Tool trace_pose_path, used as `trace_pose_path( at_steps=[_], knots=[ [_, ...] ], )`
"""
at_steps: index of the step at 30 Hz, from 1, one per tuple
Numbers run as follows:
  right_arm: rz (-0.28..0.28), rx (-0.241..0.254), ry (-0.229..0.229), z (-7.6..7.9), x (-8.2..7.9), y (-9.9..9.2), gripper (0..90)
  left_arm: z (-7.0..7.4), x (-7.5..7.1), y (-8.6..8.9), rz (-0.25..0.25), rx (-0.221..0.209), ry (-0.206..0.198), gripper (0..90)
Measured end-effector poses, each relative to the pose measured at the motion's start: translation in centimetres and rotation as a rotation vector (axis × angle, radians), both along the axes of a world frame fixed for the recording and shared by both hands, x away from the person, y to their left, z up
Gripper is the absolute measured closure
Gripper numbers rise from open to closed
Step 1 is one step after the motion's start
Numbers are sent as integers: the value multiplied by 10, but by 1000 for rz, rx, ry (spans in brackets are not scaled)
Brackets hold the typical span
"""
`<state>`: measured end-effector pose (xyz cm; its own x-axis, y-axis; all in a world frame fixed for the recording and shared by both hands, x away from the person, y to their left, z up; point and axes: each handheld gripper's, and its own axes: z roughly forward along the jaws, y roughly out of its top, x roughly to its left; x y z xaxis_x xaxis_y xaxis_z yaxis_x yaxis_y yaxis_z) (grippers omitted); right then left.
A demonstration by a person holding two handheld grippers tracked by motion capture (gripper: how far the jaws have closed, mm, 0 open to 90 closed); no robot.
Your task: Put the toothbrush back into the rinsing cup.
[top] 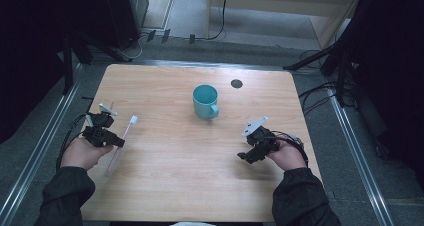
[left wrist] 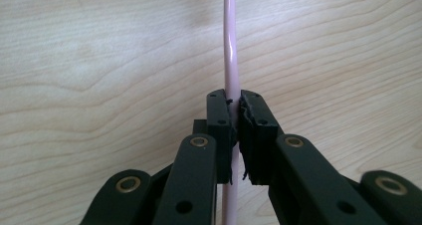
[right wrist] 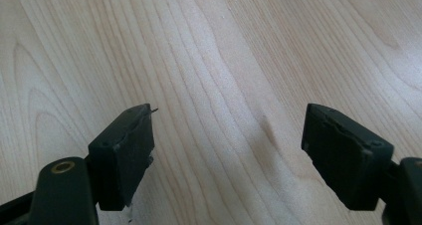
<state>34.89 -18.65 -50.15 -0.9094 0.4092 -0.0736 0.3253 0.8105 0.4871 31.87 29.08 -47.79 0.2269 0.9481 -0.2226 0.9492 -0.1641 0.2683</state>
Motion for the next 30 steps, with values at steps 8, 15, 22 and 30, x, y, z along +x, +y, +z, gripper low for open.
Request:
trace_pose_path(
  at_steps=[8, 15, 22, 30],
  knots=[
    [-7, 3, 0, 0, -3, -2, 207, 4, 3, -3, -7, -21, -41, 838],
    [-19, 6, -1, 0, -6, -7, 207, 7, 8, -10, -28, -38, -70, 838],
    [-34, 7, 4, -1, -11, -12, 207, 11, 15, -18, -47, -54, -114, 838],
    [-38, 4, 5, -3, -17, -17, 207, 11, 21, -28, -72, -62, -139, 838]
  ],
)
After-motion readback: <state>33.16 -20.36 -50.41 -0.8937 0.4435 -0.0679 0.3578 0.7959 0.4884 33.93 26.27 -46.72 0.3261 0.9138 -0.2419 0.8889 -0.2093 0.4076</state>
